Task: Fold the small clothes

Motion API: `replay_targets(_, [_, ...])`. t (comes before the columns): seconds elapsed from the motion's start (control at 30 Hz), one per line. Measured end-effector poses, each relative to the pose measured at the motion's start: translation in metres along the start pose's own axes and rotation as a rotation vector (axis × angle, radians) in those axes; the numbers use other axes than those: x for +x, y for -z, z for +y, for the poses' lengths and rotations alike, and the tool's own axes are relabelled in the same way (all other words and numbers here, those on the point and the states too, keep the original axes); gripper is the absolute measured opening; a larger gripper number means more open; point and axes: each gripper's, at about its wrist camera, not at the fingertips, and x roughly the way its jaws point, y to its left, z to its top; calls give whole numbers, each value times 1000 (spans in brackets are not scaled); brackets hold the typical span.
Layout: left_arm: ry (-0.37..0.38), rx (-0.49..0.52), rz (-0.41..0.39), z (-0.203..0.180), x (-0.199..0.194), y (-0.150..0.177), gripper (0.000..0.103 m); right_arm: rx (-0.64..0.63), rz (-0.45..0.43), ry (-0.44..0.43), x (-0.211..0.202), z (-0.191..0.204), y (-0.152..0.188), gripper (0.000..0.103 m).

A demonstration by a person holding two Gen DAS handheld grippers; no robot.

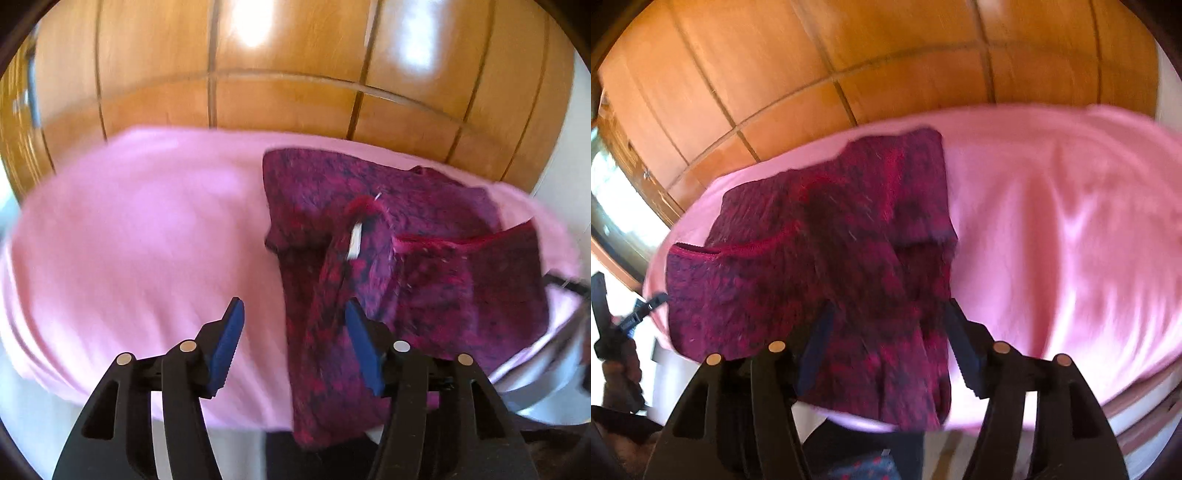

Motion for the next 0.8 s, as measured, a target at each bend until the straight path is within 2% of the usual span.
replay_targets(0.03, [-36,28,-6,-6,3,-4,56,-15,-6,-2,3,8,-3,68])
replay_targets(0.07, [-51,46,-8,-10,6,-6,56,-29,-13,5,7,12,-4,77])
replay_targets(0.1, [-60,64,-13,-14,8,-9,56,-55,-21,25,12,20,-5,81])
replay_targets(0.2, [-68,87,-17,-16,10,-10,60,-111,-8,84,28,35,-4,85])
replay_targets(0.33, [-71,95,-21,-19,12,-9,60,-115,-6,146,43,38,-5,85])
replay_targets(0.8, [-66,77,-6,-16,22,-9,60,-45,-5,188,55,25,-14,85])
